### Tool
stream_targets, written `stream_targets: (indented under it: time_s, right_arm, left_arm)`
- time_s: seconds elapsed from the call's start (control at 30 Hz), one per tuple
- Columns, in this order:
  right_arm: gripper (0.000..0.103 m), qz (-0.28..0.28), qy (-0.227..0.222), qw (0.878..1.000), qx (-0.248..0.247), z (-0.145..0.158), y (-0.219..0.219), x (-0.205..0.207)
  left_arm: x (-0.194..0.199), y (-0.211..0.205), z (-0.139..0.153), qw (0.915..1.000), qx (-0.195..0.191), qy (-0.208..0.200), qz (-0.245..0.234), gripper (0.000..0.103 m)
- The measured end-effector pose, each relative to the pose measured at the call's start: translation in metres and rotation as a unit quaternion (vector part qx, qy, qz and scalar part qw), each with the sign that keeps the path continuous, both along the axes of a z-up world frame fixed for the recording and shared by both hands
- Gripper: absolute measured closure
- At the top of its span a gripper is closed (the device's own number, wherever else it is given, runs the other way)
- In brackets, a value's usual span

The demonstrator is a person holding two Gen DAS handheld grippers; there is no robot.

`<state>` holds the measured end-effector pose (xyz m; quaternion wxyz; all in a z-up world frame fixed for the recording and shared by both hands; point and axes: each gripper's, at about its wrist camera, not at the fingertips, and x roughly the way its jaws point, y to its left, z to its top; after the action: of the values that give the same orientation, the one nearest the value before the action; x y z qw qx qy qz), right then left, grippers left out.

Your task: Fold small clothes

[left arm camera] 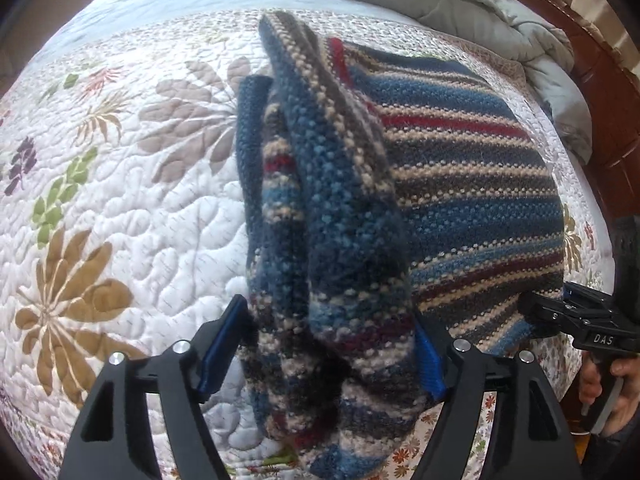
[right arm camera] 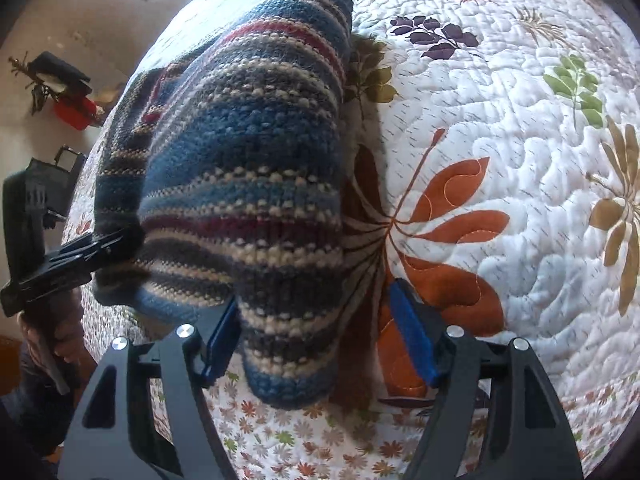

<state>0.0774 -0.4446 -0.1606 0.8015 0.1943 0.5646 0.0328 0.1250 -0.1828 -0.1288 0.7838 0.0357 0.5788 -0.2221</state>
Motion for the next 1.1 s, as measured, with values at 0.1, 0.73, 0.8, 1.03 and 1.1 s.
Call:
stream_targets:
  time_s: [0.1,0.73,0.8,1.03,1.1]
  right_arm:
    - [0.031,-0.008,-0.014,0.999,-0.029,0.017,0.008,-0.008]
    - [0.010,-0.034,-0.062,0.992,-0.109,0.107,0.072,-0.084]
    - [0.010,-0.036,-0.063,0.992,-0.108,0.109,0.077,-0.086]
    - [0.010,-0.043,-0.066,0.990,-0.120,0.121,0.089,-0.089]
    - [0.010,-0.042,-0.066,0.989,-0.124,0.122,0.092,-0.090]
  left_arm:
    - [-0.007,-0.003,0.011,0.9998,0.014,-0.008,0.012,0.027]
    - [-0.090,0.006,0.102,0.9842,0.086,-0.143,0.060,0.021]
    - [-0.095,0.009,0.108,0.9840,0.083,-0.144,0.064,0.020]
    - [-0.110,0.013,0.124,0.9809,0.086,-0.159,0.072,0.017]
    - [-0.112,0.012,0.126,0.9810,0.086,-0.159,0.070,0.016]
